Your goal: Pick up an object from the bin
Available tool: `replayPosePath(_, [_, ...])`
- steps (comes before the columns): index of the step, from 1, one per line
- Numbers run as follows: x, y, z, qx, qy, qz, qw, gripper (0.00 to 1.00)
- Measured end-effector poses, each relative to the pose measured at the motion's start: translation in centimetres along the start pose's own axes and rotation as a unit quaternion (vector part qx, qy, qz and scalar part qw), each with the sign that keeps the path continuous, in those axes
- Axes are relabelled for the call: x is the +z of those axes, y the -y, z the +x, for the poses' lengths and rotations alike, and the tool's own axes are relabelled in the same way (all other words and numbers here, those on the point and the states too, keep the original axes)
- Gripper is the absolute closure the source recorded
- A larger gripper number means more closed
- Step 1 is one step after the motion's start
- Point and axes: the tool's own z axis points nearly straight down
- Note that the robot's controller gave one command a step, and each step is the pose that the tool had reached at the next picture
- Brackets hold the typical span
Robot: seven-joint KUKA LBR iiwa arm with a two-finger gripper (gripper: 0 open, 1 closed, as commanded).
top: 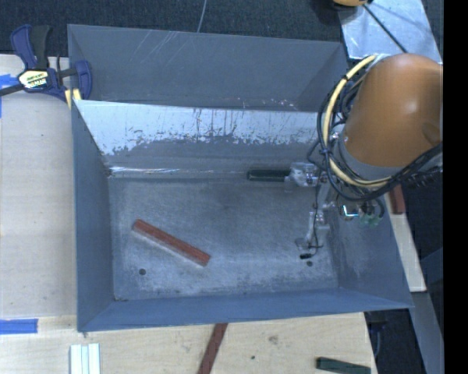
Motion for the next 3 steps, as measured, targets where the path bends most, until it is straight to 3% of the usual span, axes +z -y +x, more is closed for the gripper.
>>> replayPosePath(1, [-0.4, 0.0, -0.2, 0.000, 0.0043, 0.000, 1.0000, 0.00])
replayPosePath(2, [5.3, -0.8, -2.0, -0.005, 0.0076, 0.000, 1.0000, 0.00])
replayPosePath(3, [7.7, -5.6, -4.4, -0.068, 0.0024, 0.001, 0.9977, 0.00])
